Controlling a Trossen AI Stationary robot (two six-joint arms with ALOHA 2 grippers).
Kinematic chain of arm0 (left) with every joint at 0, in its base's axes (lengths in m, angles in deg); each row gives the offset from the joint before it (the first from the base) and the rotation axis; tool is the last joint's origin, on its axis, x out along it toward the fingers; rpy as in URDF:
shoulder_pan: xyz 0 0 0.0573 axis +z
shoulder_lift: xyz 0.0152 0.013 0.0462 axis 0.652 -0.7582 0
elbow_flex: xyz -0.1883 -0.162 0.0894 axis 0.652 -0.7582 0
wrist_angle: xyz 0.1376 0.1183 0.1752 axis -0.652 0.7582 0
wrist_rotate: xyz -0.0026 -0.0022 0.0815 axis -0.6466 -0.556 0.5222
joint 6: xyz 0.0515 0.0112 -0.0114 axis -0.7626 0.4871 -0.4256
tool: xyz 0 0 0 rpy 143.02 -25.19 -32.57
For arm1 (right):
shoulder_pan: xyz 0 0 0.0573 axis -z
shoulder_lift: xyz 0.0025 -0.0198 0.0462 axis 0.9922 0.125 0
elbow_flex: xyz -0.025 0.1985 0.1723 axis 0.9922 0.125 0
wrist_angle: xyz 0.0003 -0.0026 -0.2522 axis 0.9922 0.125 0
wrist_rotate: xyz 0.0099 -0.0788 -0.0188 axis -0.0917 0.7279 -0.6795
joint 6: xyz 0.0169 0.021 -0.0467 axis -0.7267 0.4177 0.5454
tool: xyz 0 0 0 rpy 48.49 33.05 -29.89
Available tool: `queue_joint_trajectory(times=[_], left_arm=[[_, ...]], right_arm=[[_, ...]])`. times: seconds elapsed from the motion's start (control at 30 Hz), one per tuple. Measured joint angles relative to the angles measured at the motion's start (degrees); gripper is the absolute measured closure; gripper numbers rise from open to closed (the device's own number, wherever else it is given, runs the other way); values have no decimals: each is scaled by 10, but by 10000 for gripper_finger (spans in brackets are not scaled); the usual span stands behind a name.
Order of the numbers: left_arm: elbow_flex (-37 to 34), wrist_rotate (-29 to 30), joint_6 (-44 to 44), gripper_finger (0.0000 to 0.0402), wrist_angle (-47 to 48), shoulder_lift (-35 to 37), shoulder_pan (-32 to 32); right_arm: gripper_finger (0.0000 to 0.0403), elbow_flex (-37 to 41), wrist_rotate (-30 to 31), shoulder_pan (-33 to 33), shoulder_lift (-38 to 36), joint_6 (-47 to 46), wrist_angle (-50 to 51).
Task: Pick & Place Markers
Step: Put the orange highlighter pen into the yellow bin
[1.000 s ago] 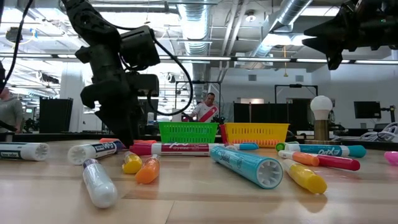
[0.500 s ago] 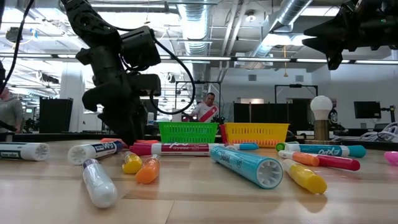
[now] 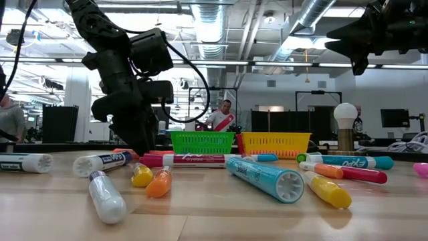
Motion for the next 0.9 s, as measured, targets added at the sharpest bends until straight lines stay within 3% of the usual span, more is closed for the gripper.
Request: queue_joint_trajectory(times=[0.4,0.9], left_arm=[[0,0,5,336,-2,0,0],[0,-23,80,335,-14,2,0]], right_arm=[[295,0,0,0,0,-24,-2],[295,0,0,0,0,-155,-49]])
